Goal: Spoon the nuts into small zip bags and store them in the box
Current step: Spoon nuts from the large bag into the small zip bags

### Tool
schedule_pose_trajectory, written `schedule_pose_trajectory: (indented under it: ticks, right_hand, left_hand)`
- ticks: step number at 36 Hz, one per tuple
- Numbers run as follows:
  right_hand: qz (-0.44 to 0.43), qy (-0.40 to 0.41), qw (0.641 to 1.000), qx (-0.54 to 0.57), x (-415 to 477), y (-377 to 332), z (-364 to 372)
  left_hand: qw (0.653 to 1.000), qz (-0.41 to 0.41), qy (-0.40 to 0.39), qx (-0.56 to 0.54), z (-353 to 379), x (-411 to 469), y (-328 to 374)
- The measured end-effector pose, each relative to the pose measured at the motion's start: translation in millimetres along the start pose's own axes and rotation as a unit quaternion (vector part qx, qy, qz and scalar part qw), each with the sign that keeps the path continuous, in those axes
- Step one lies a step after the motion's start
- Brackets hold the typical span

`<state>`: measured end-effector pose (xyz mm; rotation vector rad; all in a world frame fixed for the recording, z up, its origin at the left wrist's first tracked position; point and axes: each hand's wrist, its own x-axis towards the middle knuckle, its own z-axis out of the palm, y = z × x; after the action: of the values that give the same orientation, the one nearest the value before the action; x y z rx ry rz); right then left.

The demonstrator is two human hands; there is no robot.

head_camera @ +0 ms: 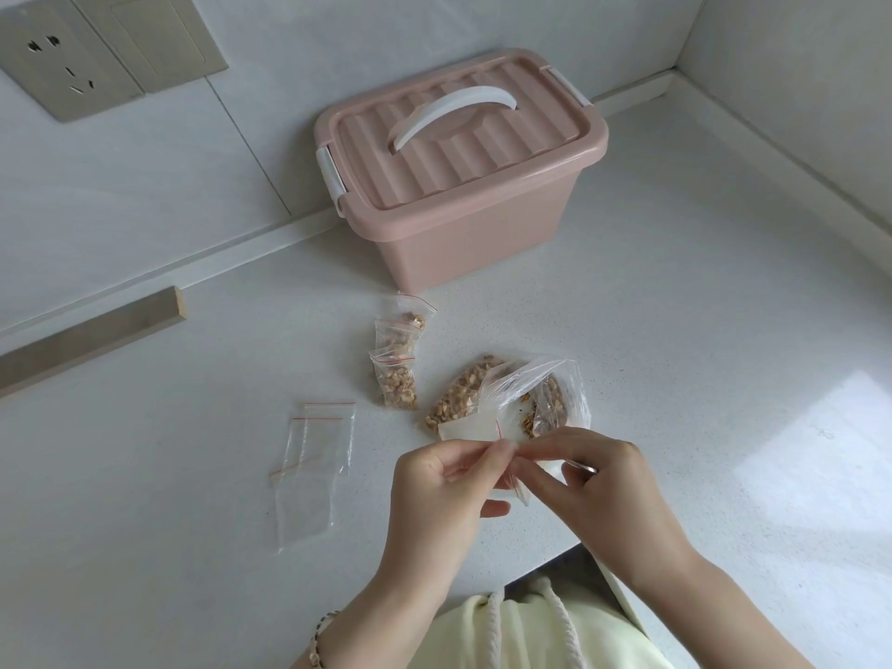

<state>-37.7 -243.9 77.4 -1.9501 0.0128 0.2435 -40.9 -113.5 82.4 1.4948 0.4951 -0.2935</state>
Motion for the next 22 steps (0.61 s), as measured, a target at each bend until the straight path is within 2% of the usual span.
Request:
schedule_pose_trajectory:
  ticks: [8,13,17,20,22]
  right_hand:
    - [0.012,0.002,1.0,0.015,0,-1,-4]
    - [0.079,-0.02,0.988,0.13,2,2,-10]
    - [0.07,-0.037,0.984,0.157,6,8,-13]
    - [0.08,0.001,0.984,0.159,6,2,-15]
    - [0.079,0.03,0.991,0.101,4,-3,-14]
  left_hand:
    - [0.999,0.007,-0.046,0.012,-4,3,0]
    - [0.994,0.04,-0.092,0.031,-7,6,1]
    - [0.99,0.017,-0.137,-0.014,-14,6,6]
    - [0.995,0.035,-0.088,0.029,-15,7,3]
    - [0.991,0.075,-0.032,0.107,-15,8,0]
